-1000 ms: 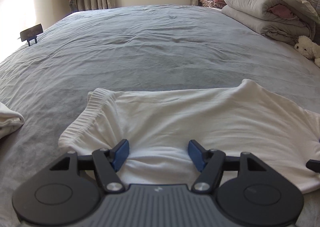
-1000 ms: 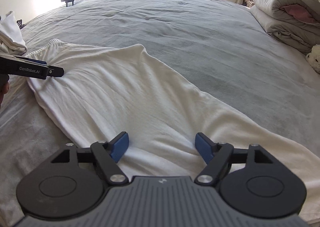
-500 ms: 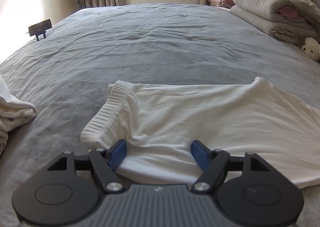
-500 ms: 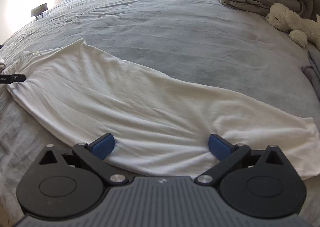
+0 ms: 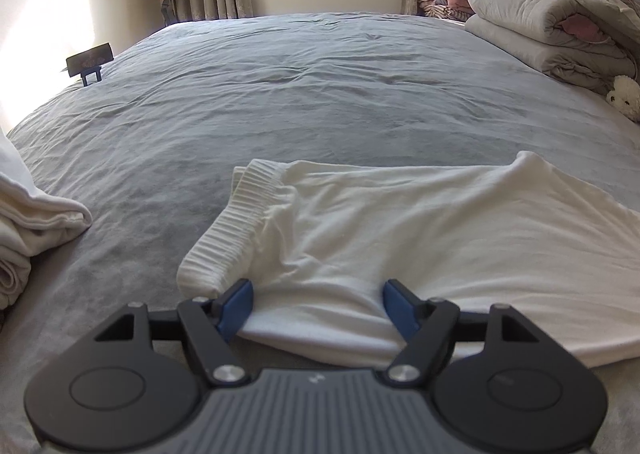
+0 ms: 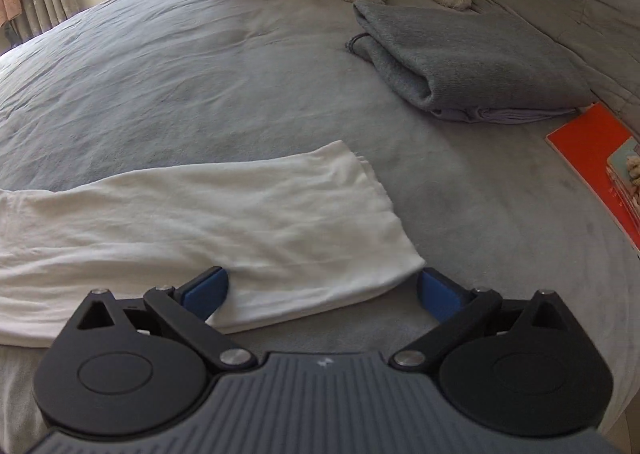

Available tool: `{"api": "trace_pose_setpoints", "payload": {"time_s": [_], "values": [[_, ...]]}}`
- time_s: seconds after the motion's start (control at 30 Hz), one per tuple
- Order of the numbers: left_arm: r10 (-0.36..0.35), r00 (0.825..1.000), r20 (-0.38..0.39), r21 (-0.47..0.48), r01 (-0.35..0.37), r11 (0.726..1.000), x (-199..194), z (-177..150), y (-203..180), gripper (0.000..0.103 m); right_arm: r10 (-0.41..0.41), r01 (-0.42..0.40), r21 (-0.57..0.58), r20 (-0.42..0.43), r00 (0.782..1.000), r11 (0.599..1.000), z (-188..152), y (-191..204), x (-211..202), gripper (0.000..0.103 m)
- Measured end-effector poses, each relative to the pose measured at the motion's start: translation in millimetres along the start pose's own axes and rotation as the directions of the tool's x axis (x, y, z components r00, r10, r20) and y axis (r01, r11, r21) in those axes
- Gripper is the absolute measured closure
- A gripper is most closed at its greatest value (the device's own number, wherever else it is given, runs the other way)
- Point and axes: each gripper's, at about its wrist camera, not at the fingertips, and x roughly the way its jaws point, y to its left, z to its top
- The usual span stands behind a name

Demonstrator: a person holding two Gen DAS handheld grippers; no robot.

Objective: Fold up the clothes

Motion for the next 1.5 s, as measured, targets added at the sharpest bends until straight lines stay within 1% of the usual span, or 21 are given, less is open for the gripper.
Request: {"api": "trace_pose_setpoints", "payload": {"time_s": [0.1, 0.17, 0.33, 0.43, 0.5, 0.57, 0.67, 0.73, 0.77, 0.87, 0.9, 0.97, 1.03, 1.13, 1.23, 1.27, 1.3, 1.33, 1.37, 1.47, 1.5], "values": [[-0.005, 1.0, -0.005, -0.01, 0.005, 1.0, -0.1, 0.5, 2.1, 0.029, -0.006, 0.006, 0.026, -0.004, 1.0, 1.0, -0.1, -9.3, -1.0, 0.001], [-0.006, 1.0, -0.006, -0.009, 0.006, 1.0, 0.1, 0.6, 2.7, 0.029, -0.026, 0.026, 0.012, -0.009, 1.0, 1.0, -1.0, -8.7, -1.8, 0.001], [-0.01, 1.0, -0.002, 0.022, 0.01, 1.0, -2.8, -0.2, 4.5, 0.029, -0.075, 0.077, 0.041, -0.033, 0.997, 0.996, 2.0, -20.6, -2.2, 0.001], [-0.019, 1.0, -0.006, 0.002, 0.019, 1.0, -4.7, 1.9, 9.9, 0.03, -0.152, 0.155, 0.09, -0.036, 0.988, 0.984, 4.2, -31.2, -5.4, 0.002], [0.001, 1.0, 0.008, -0.02, -0.001, 1.0, -9.7, 3.0, 9.3, 0.033, -0.165, 0.168, 0.159, -0.033, 0.986, 0.973, 6.1, -41.6, -7.4, 0.005], [0.029, 0.998, 0.053, -0.023, -0.028, 0.999, -20.6, 3.8, 3.6, 0.033, -0.152, 0.146, 0.213, 0.009, 0.988, 0.966, 8.8, -45.6, -14.3, 0.009], [0.02, 0.987, 0.158, 0.033, -0.026, 0.999, -40.0, 6.0, -10.3, 0.029, -0.117, 0.088, 0.22, 0.122, 0.986, 0.972, 12.9, -37.5, -34.3, 0.019], [-0.022, 0.986, 0.165, 0.043, 0.015, 0.999, -44.3, 7.7, -18.6, 0.028, -0.062, 0.03, 0.163, 0.193, 0.979, 0.986, 17.7, -20.4, -41.5, 0.027], [-0.042, 0.985, 0.168, 0.048, 0.035, 0.998, -46.4, 8.6, -22.7, 0.028, -0.027, -0.001, 0.131, 0.209, 0.977, 0.991, 18.5, -11.5, -43.3, 0.027], [-0.117, 0.982, 0.151, 0.051, 0.11, 0.993, -48.6, 9.1, -34.4, 0.027, 0.14, -0.137, -0.031, 0.208, 0.968, 0.99, 22.8, 35.4, -41.7, 0.027], [-0.146, 0.978, 0.146, 0.051, 0.14, 0.989, -48.6, 8.5, -39.7, 0.027, 0.191, -0.176, -0.089, 0.193, 0.962, 0.98, 23.0, 51.5, -40.2, 0.027], [-0.169, 0.974, 0.152, 0.057, 0.162, 0.985, -49.0, 7.3, -47.5, 0.028, 0.268, -0.232, -0.214, 0.157, 0.951, 0.949, 20.1, 87.5, -36.8, 0.027], [-0.179, 0.971, 0.161, 0.071, 0.17, 0.983, -49.8, 4.1, -57.8, 0.028, 0.335, -0.28, -0.335, 0.119, 0.935, 0.9, 17.3, 121.7, -32.7, 0.027], [-0.21, 0.969, 0.132, 0.105, 0.197, 0.975, -46.2, -2.6, -72.4, 0.027, 0.423, -0.356, -0.442, 0.059, 0.904, 0.823, 11.1, 163.0, -25.0, 0.027], [-0.229, 0.971, 0.069, 0.129, 0.219, 0.967, -37.2, -11.2, -83.5, 0.027, 0.454, -0.39, -0.51, 0.002, 0.891, 0.767, 4.4, 195.1, -11.9, 0.029], [-0.218, 0.975, 0.039, 0.129, 0.212, 0.969, -33.1, -14.7, -86.5, 0.027, 0.445, -0.396, -0.506, -0.027, 0.895, 0.766, 3.7, 200.8, -5.4, 0.029], [-0.208, 0.978, 0.011, 0.13, 0.205, 0.97, -29.1, -18.2, -89.3, 0.027, 0.436, -0.402, -0.502, -0.054, 0.898, 0.766, 3.0, 206.4, 0.8, 0.028], [-0.201, 0.979, 0.014, 0.13, 0.198, 0.972, -28.1, -22.0, -90.1, 0.027, 0.422, -0.394, -0.493, -0.059, 0.905, 0.776, 0.4, 211.9, 3.6, 0.025], [-0.195, 0.981, 0.017, 0.131, 0.192, 0.973, -27.3, -25.6, -91.0, 0.026, 0.424, -0.395, -0.489, -0.055, 0.904, 0.778, 2.2, 212.3, 4.5, 0.025], [-0.199, 0.98, 0.023, 0.17, 0.193, 0.966, -29.1, -26.6, -91.1, 0.025, 0.4, -0.378, -0.455, -0.052, 0.915, 0.806, 13.5, 209.6, 8.8, 0.027], [-0.205, 0.979, 0.017, 0.16, 0.2, 0.967, -28.5, -26.3, -88.0, 0.024, 0.391, -0.372, -0.438, -0.049, 0.919, 0.819, 16.9, 207.4, 10.5, 0.027]]}}
